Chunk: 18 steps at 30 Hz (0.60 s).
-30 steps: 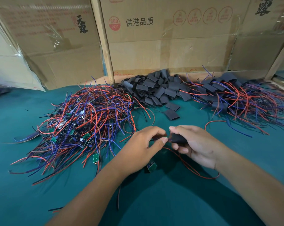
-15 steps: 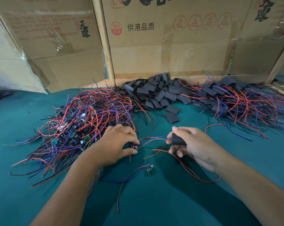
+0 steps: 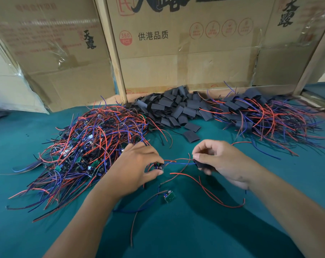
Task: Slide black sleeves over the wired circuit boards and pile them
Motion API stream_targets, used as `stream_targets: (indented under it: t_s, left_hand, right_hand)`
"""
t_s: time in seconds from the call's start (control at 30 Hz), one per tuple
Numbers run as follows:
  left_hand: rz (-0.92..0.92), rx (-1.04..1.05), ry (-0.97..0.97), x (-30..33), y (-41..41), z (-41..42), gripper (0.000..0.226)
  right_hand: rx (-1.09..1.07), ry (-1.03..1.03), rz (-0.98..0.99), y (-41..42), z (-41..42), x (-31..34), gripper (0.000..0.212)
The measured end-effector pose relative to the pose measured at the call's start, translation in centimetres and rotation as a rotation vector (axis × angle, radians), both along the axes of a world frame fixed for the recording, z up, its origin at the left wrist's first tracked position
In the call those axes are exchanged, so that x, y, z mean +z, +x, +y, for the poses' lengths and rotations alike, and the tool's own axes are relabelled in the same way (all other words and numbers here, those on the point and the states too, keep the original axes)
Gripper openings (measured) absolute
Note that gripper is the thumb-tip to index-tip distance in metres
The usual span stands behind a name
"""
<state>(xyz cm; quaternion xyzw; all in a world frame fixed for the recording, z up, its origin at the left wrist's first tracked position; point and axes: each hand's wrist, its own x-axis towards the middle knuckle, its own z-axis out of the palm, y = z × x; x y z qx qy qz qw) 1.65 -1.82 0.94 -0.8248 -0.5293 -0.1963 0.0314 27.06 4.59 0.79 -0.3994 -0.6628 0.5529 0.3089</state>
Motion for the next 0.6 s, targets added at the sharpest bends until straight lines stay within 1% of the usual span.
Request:
stream_targets:
  t_s: [0.1,0.2,0.27,0.4,0.53,0.6]
  left_hand:
    - [-0.006,0.002,-0.022,0.0,0.2,-0.2,0.023]
    - [-0.001,0.009,-0.036,0.0,0.3,-0.1,0.025]
    - [-0.013,0.017,-0.034,0.0,0.3,0.0,0.026]
    - [-0.036,0.031,-0.007,0.1,0.3,-0.1,0.024]
    - [-0.047,0.031,-0.005,0.2,0.5,-0.3,0.023]
    - [-0.042,0.026,-0.009,0.2,0.6,-0.3,0.023]
  right_hand:
    - [-0.062,0.090,0.046,0.2,0.4,0.1,0.014]
    - [-0.010,0.079,0.079,0.6,0.7,0.4,0.012]
    - [0.038,0.107,0.041,1.0,0.8,0.7,0.014]
    - [0.096,0.180,-0.060,1.7,1.0,1.3,0.029]
    - [0.133,0.299,-0.150,2.3,1.2,1.8,0.026]
    - [0.107,0.419,-0.265,2.3,1.2,1.9,0.023]
